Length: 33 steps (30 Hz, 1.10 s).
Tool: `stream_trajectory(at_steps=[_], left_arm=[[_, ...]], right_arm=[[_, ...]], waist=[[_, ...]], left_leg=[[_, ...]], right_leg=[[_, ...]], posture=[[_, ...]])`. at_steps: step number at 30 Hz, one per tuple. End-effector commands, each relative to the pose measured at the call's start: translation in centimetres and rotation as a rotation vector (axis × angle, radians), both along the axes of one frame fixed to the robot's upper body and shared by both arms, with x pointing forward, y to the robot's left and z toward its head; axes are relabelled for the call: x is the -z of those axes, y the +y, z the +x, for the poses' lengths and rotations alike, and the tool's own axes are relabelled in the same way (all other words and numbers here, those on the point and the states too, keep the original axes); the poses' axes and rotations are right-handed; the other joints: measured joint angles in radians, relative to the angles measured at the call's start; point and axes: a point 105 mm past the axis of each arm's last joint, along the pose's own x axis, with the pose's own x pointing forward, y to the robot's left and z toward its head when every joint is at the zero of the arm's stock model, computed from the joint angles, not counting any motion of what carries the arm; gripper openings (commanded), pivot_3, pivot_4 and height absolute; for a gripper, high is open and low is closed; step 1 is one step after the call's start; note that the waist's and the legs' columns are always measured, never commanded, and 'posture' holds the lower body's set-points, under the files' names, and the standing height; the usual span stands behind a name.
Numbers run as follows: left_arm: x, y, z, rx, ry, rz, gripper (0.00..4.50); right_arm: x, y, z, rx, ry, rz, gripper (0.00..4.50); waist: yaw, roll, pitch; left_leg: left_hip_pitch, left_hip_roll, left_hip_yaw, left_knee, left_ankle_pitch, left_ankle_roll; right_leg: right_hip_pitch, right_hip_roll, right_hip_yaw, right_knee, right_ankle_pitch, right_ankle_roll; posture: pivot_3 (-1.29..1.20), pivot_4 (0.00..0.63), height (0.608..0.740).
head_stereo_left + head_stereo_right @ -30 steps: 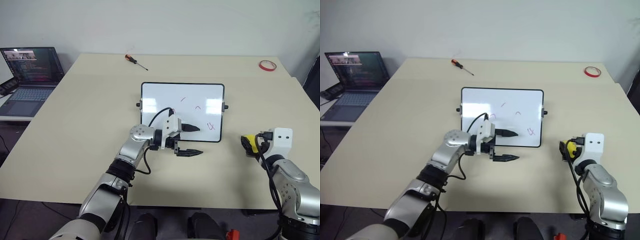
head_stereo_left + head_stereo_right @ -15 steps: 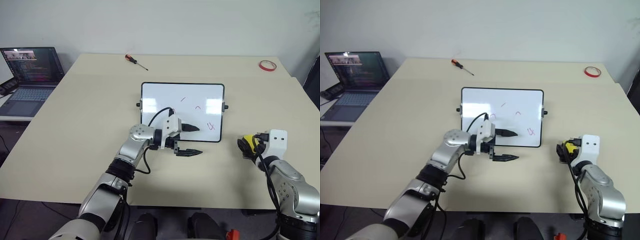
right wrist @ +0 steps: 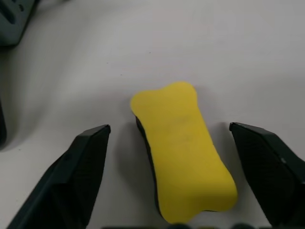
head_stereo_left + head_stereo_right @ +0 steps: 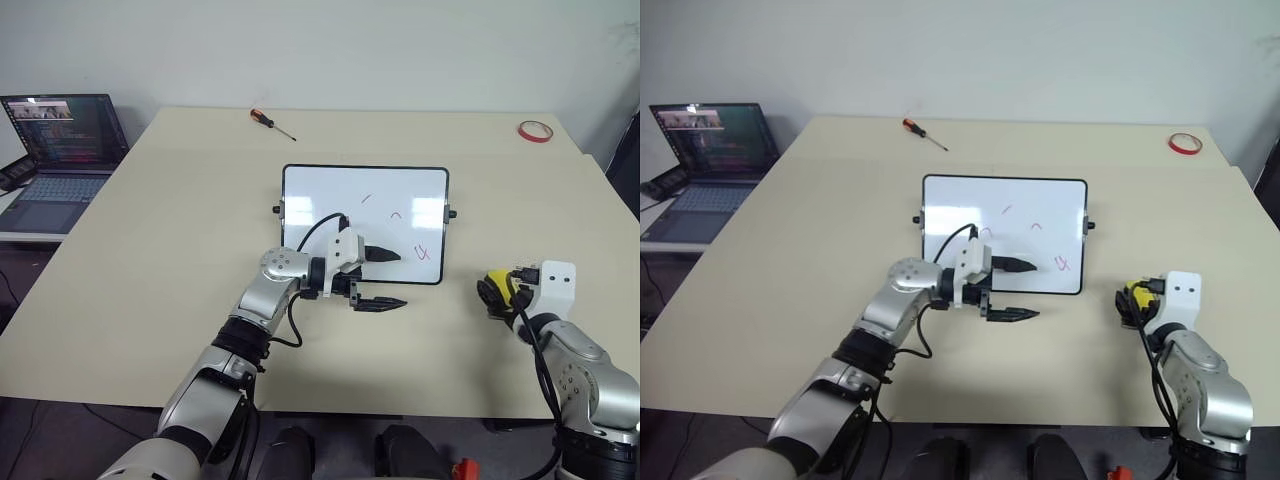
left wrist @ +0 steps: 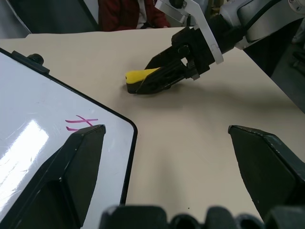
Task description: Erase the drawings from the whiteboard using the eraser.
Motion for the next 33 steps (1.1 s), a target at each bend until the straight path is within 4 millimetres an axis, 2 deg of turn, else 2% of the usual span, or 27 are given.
stream_trajectory(at_steps=[1, 6, 7, 14, 17, 24, 28, 33], left_arm=[[-1.7, -0.3, 0.2, 0.009, -0.068, -0.023, 4.50], [-1.8, -0.3, 0.2, 0.007, -0.070, -0.024, 4.50], [-1.8, -0.3, 0.3, 0.006, -0.070, -0.024, 4.50], [-1.9, -0.1, 0.4, -0.008, -0.087, -0.019, 4.50], [-2.6, 0.0, 0.9, -0.072, -0.130, -0.039, 4.50], [-3.7, 0.5, 0.6, -0.262, -0.201, -0.128, 4.50], [-2.0, 1.9, 0.3, -0.414, -0.199, -0.119, 4.50], [-1.0, 3.1, 0.4, -0.536, -0.211, -0.116, 4.50]], right_arm=[[-0.9, -0.3, 0.0, 0.021, -0.041, 0.007, 3.14], [-0.6, 0.0, -0.2, 0.022, -0.037, 0.011, 1.34], [-0.6, 0.1, -0.2, 0.023, -0.037, 0.011, 1.27], [-0.9, 0.2, 0.0, 0.018, -0.043, -0.013, 1.27], [-1.3, 0.4, 0.1, 0.013, -0.068, -0.045, 1.27], [-2.6, 1.4, 0.3, -0.008, -0.145, -0.082, 1.27], [-4.6, 2.9, 0.8, -0.042, -0.242, -0.114, 1.27], [-6.0, 4.3, 1.3, -0.091, -0.315, -0.137, 1.27]], waist=[[0.000, 0.000, 0.000], [0.000, 0.000, 0.000], [0.000, 0.000, 0.000], [0.000, 0.000, 0.000], [0.000, 0.000, 0.000], [-0.001, 0.000, 0.000], [-0.002, 0.000, 0.000], [0.002, 0.000, 0.000]], left_leg=[[0.000, 0.000, 0.000, 0.000, 0.000, 0.000], [0.000, 0.000, 0.000, 0.000, 0.000, 0.000], [0.000, 0.000, 0.000, 0.000, 0.000, 0.000], [0.000, 0.000, 0.000, 0.000, 0.000, 0.000], [0.000, 0.000, 0.000, 0.000, 0.000, 0.000], [0.000, 0.000, -0.002, 0.000, 0.000, 0.000], [0.001, 0.001, -0.002, 0.000, 0.000, 0.000], [0.001, 0.000, -0.002, 0.000, 0.000, 0.000]], right_leg=[[0.000, 0.000, 0.000, 0.000, 0.000, 0.000], [0.000, 0.000, 0.000, 0.000, 0.000, 0.000], [0.000, 0.000, 0.000, 0.000, 0.000, 0.000], [0.000, 0.000, 0.000, 0.000, 0.000, 0.000], [0.000, 0.000, 0.000, 0.000, 0.000, 0.000], [0.000, 0.000, 0.001, 0.000, 0.000, 0.000], [0.000, 0.000, 0.002, 0.000, 0.000, 0.000], [0.000, 0.000, 0.001, 0.000, 0.000, 0.000]], posture=[[0.00, 0.150, 0.740], [0.00, 0.150, 0.740], [0.00, 0.150, 0.740], [0.00, 0.150, 0.740], [0.00, 0.150, 0.740], [0.00, 0.150, 0.740], [0.00, 0.150, 0.740], [0.00, 0.150, 0.740]])
